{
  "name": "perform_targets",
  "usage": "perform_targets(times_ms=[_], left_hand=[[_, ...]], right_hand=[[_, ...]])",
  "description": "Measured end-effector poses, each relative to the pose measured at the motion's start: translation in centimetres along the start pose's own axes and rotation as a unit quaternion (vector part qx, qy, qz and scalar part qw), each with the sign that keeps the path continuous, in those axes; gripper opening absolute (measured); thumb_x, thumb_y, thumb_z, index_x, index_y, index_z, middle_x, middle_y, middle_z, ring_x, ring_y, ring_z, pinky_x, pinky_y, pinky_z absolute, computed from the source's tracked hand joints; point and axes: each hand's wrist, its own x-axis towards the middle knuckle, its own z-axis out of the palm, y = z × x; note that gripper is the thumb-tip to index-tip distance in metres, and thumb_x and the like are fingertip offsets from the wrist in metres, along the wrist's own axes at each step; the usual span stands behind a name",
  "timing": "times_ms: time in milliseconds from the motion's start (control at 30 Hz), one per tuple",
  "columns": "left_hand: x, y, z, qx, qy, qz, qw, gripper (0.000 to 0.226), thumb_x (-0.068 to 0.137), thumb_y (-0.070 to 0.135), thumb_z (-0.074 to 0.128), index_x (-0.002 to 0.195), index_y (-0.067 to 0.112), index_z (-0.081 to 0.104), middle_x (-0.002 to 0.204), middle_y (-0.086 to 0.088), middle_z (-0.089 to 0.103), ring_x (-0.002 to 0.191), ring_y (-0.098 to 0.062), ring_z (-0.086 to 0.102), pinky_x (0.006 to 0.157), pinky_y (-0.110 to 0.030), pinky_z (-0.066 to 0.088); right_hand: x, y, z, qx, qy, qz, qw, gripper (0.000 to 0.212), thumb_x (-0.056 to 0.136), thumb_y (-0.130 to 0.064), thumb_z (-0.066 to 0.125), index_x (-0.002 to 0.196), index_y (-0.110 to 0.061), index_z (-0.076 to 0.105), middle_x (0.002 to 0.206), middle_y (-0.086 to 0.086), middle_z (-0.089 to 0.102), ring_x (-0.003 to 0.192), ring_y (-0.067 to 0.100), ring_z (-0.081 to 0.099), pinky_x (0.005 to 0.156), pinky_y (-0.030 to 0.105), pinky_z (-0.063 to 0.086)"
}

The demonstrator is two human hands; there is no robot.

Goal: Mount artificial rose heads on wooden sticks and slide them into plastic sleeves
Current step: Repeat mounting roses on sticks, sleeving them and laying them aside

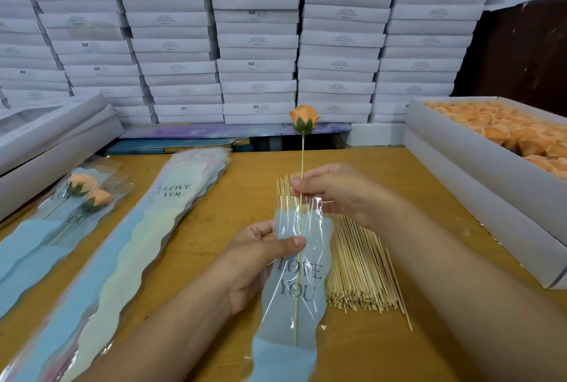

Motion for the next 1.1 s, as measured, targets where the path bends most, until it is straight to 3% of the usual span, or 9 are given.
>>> perform_targets(times_ms=[167, 267, 467, 567, 633, 733, 867, 1000, 1100], left_hand=[[-0.1, 0.1, -0.1, 0.007, -0.005, -0.014, 1.0, 0.033, 0.07, -0.001, 0.079, 0.102, 0.003, 0.072, 0.105, -0.021, 0.075, 0.09, -0.028, 0.073, 0.096, -0.046, 0.055], [-0.1, -0.1, -0.2, 0.006, -0.02, -0.021, 1.0, 0.031, 0.07, -0.002, 0.079, 0.1, 0.003, 0.074, 0.106, -0.022, 0.075, 0.088, -0.028, 0.075, 0.085, -0.04, 0.061], [-0.2, -0.2, -0.1, 0.001, -0.043, -0.033, 0.999, 0.022, 0.07, -0.002, 0.08, 0.081, 0.016, 0.082, 0.096, -0.018, 0.077, 0.08, -0.025, 0.076, 0.067, -0.033, 0.061], [-0.1, -0.2, -0.1, 0.007, -0.021, -0.02, 1.0, 0.019, 0.064, 0.001, 0.082, 0.078, 0.013, 0.078, 0.082, -0.009, 0.077, 0.072, -0.017, 0.075, 0.061, -0.023, 0.058], [-0.1, -0.1, -0.2, 0.004, -0.009, -0.019, 1.0, 0.021, 0.066, 0.001, 0.082, 0.082, 0.012, 0.077, 0.085, -0.011, 0.077, 0.072, -0.017, 0.074, 0.06, -0.023, 0.058], [0.0, 0.1, -0.2, -0.001, 0.002, -0.023, 1.0, 0.039, 0.07, 0.0, 0.081, 0.108, 0.001, 0.07, 0.103, -0.018, 0.076, 0.085, -0.024, 0.074, 0.076, -0.035, 0.063], [0.0, 0.3, -0.3, -0.009, 0.012, -0.026, 1.0, 0.048, 0.074, -0.001, 0.079, 0.12, -0.004, 0.064, 0.108, -0.019, 0.075, 0.091, -0.026, 0.073, 0.091, -0.04, 0.058], [0.0, 0.4, -0.4, -0.019, 0.007, -0.026, 0.999, 0.048, 0.076, -0.001, 0.077, 0.122, -0.005, 0.064, 0.107, -0.021, 0.075, 0.084, -0.024, 0.074, 0.078, -0.035, 0.061], [0.1, 0.4, -0.4, -0.02, 0.0, -0.026, 0.999, 0.042, 0.079, -0.002, 0.074, 0.12, -0.006, 0.066, 0.105, -0.022, 0.075, 0.079, -0.024, 0.075, 0.07, -0.033, 0.063]], right_hand=[[0.2, -2.0, -0.8, 0.031, 0.065, -0.013, 0.997, 0.018, 0.092, -0.022, 0.072, 0.101, -0.007, 0.072, 0.095, 0.008, 0.076, 0.076, 0.013, 0.068, 0.067, 0.023, 0.055], [0.6, -3.4, -1.2, 0.054, 0.103, -0.022, 0.993, 0.012, 0.093, -0.022, 0.071, 0.09, -0.009, 0.071, 0.085, 0.006, 0.074, 0.071, 0.013, 0.066, 0.064, 0.022, 0.054], [1.2, -4.1, -1.4, 0.079, 0.147, -0.02, 0.986, 0.006, 0.094, -0.017, 0.068, 0.094, -0.011, 0.067, 0.073, 0.0, 0.071, 0.059, 0.006, 0.061, 0.057, 0.018, 0.051], [1.0, -3.3, -1.2, 0.069, 0.142, -0.027, 0.987, 0.008, 0.093, -0.017, 0.069, 0.09, -0.009, 0.07, 0.076, 0.002, 0.071, 0.061, 0.007, 0.062, 0.061, 0.019, 0.051], [0.8, -2.5, -1.1, 0.06, 0.131, -0.024, 0.989, 0.011, 0.092, -0.017, 0.071, 0.093, -0.006, 0.072, 0.079, 0.003, 0.072, 0.064, 0.008, 0.063, 0.066, 0.021, 0.052], [0.5, -1.3, -0.8, 0.043, 0.102, -0.007, 0.994, 0.019, 0.089, -0.02, 0.075, 0.102, -0.007, 0.074, 0.092, 0.006, 0.075, 0.074, 0.01, 0.066, 0.069, 0.022, 0.054], [0.2, 0.0, -0.3, 0.025, 0.071, 0.01, 0.997, 0.024, 0.083, -0.023, 0.08, 0.102, -0.009, 0.074, 0.096, 0.002, 0.077, 0.082, 0.011, 0.067, 0.07, 0.023, 0.054], [-0.1, 1.0, 0.3, 0.019, 0.051, 0.018, 0.998, 0.018, 0.079, -0.026, 0.083, 0.091, -0.013, 0.077, 0.089, 0.002, 0.076, 0.079, 0.011, 0.065, 0.062, 0.021, 0.051], [-0.1, 1.4, 0.7, 0.011, 0.045, 0.026, 0.999, 0.023, 0.08, -0.029, 0.083, 0.094, -0.011, 0.077, 0.095, 0.008, 0.076, 0.084, 0.016, 0.064, 0.067, 0.023, 0.051]])
